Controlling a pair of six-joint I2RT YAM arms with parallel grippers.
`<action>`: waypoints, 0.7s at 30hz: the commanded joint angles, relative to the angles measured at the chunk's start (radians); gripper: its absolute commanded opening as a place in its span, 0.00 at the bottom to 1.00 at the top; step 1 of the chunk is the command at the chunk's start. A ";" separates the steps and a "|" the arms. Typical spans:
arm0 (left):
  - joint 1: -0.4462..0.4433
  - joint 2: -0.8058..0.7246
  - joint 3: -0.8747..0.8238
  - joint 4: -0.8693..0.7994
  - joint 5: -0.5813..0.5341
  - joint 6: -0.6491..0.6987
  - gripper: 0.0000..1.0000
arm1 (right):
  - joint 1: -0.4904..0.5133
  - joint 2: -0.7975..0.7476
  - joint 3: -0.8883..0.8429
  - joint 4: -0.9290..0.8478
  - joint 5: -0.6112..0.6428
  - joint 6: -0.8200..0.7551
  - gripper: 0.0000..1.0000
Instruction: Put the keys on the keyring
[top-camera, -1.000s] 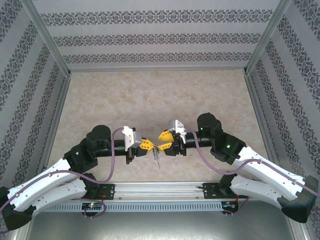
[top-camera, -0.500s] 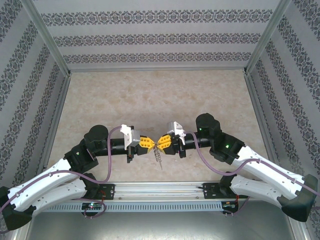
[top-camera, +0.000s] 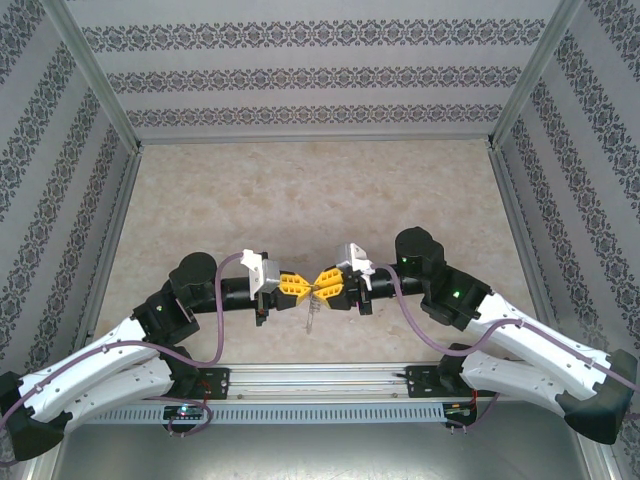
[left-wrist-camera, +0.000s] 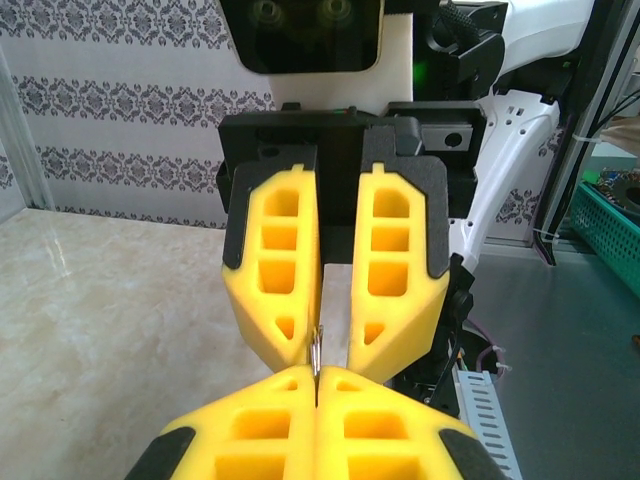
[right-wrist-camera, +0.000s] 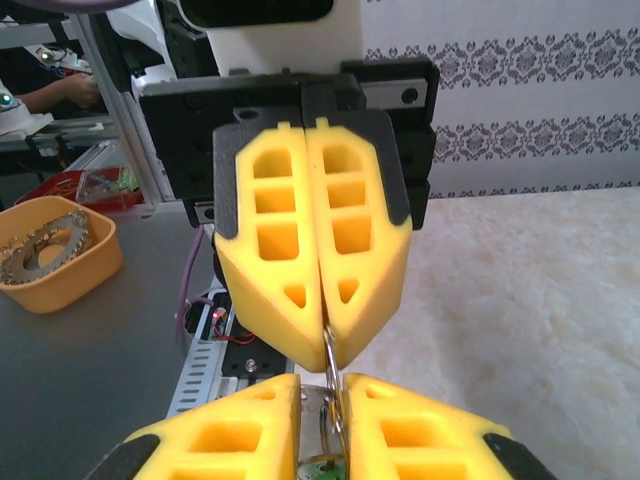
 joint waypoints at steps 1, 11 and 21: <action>-0.011 -0.011 -0.009 0.102 0.003 -0.021 0.00 | 0.010 -0.016 -0.008 0.038 -0.028 -0.009 0.17; -0.011 -0.016 -0.017 0.143 0.014 -0.038 0.00 | 0.010 -0.019 -0.008 0.031 -0.009 -0.013 0.21; -0.011 -0.013 -0.024 0.169 0.022 -0.048 0.00 | 0.010 -0.036 -0.015 0.041 0.010 -0.011 0.15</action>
